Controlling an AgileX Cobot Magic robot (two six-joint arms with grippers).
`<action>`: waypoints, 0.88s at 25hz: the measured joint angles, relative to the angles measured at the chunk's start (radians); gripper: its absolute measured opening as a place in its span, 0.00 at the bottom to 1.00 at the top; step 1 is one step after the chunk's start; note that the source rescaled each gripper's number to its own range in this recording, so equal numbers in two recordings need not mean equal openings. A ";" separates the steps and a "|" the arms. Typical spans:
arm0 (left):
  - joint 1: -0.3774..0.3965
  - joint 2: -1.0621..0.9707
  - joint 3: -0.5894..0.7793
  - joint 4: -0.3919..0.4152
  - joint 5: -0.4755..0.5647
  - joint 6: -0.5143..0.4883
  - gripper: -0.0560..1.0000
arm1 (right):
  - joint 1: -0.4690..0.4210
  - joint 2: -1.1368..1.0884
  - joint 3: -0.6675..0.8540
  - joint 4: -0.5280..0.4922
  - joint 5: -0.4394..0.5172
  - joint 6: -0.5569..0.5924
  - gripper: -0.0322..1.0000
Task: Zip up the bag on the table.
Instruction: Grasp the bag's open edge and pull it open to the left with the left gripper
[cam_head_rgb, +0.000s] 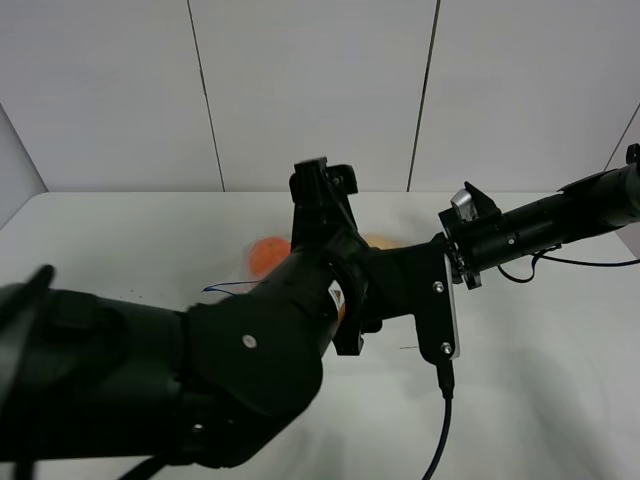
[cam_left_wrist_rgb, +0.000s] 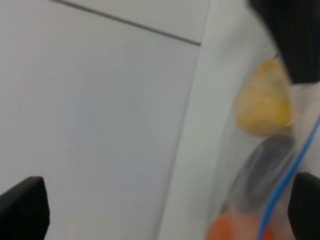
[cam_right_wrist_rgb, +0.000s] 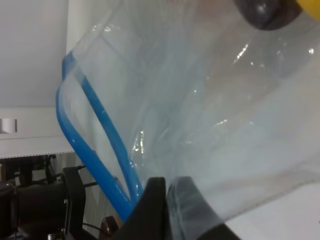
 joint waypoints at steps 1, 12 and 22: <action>0.000 0.025 -0.002 0.008 0.000 -0.034 0.98 | 0.000 0.000 0.000 0.000 0.000 0.001 0.06; 0.000 0.224 -0.127 0.023 -0.022 -0.123 0.96 | 0.000 0.000 0.000 0.002 0.000 0.006 0.06; 0.000 0.341 -0.234 0.025 -0.022 -0.182 0.93 | 0.000 0.000 0.000 0.003 0.001 0.009 0.06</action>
